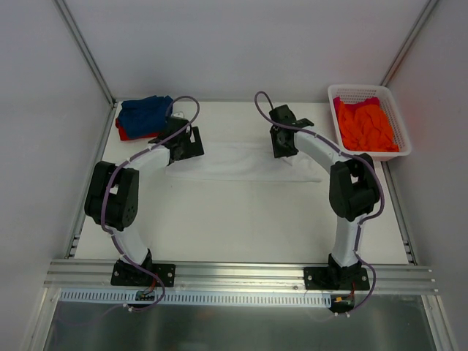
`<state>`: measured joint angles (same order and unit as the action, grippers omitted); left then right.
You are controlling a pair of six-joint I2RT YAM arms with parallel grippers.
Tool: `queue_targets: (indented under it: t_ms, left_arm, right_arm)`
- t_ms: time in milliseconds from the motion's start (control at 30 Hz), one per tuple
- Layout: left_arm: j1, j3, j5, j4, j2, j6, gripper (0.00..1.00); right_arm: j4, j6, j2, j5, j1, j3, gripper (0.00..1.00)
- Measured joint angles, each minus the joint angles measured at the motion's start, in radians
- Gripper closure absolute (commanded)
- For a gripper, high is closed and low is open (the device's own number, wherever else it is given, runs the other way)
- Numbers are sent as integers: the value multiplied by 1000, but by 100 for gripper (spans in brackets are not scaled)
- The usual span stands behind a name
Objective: Fold and stack the t-shirts
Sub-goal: Fold the tshirt
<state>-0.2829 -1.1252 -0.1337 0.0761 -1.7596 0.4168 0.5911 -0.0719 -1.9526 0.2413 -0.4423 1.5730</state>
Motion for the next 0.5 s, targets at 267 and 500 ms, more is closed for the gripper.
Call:
queue_targets:
  t_ms: [267,500]
  left_arm:
    - [0,-95,-31,52,-55,-48,7]
    - [0,-105,-31,103,-103,-64,7]
  right_arm:
    - [11,-11,-19,41,-11,0,64]
    - [8,10,-19,38,-14,-55,63]
